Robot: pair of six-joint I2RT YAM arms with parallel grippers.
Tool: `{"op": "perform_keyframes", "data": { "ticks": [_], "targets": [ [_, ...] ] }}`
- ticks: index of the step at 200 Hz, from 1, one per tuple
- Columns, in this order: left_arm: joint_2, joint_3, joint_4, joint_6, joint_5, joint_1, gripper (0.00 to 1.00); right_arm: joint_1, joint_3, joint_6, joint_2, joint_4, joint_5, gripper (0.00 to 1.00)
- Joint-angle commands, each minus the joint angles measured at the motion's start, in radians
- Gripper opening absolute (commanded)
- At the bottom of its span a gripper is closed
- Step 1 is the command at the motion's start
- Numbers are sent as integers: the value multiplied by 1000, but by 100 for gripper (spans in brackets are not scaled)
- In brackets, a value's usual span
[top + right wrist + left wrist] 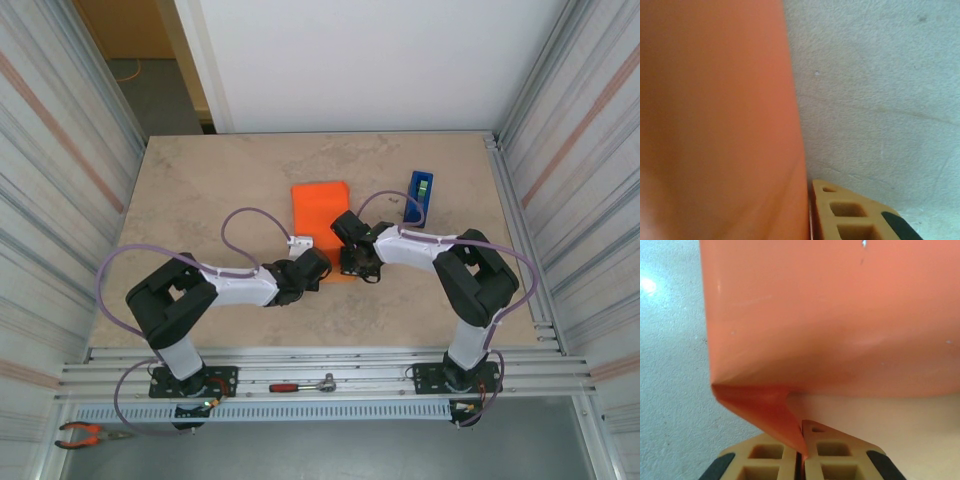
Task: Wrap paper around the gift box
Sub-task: Fold the third fold of the wrapping paper on the gift box.
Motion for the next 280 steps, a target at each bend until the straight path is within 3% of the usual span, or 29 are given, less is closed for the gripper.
{"op": "perform_keyframes", "data": {
  "ticks": [1,28,42,50,58,63,64,65,71,87,99,112,121,190,200,221,232,280],
  "targets": [
    [17,22,-5,-12,-6,-11,11,10,-17,13,-6,-49,-2,0],
    [19,21,-5,-11,-7,-13,11,11,-22,10,-11,-45,-7,0],
    [19,22,-5,-9,-8,-14,11,12,-21,15,-13,-60,2,40],
    [18,24,-5,-7,-8,-14,11,12,-20,17,-15,-63,5,46],
    [19,26,-6,-7,-7,-15,11,12,-25,16,-18,-63,3,41],
    [20,27,-7,-5,-7,-15,11,12,-30,16,-20,-60,2,20],
    [20,28,-7,-5,-7,-14,11,12,-30,16,-20,-60,2,20],
    [20,28,-7,-5,-6,-14,11,12,-31,14,-22,-59,0,13],
    [20,28,-6,-5,-7,-14,11,11,-37,14,-25,-53,-1,0],
    [20,30,-7,-2,-7,-15,11,11,-45,18,-34,-53,-2,2],
    [19,29,-7,-2,-6,-14,11,11,-46,25,-41,-63,6,26],
    [18,29,-6,-1,-7,-15,11,7,-47,26,-54,-67,8,40],
    [20,29,-7,-2,-6,-15,11,4,-47,25,-60,-67,12,45],
    [7,26,-10,-6,-1,-15,15,-38,3,2,-32,-62,0,46],
    [-9,23,-14,0,0,-14,20,-42,8,2,-28,-58,-4,46],
    [-47,22,-40,5,26,-8,43,-43,5,2,-24,-50,-13,45],
    [-71,12,-53,0,37,-3,50,-42,-1,4,-26,-47,-15,44],
    [-215,-75,-63,-69,84,41,62,-39,-36,8,-53,-23,-31,42]
  ]
}}
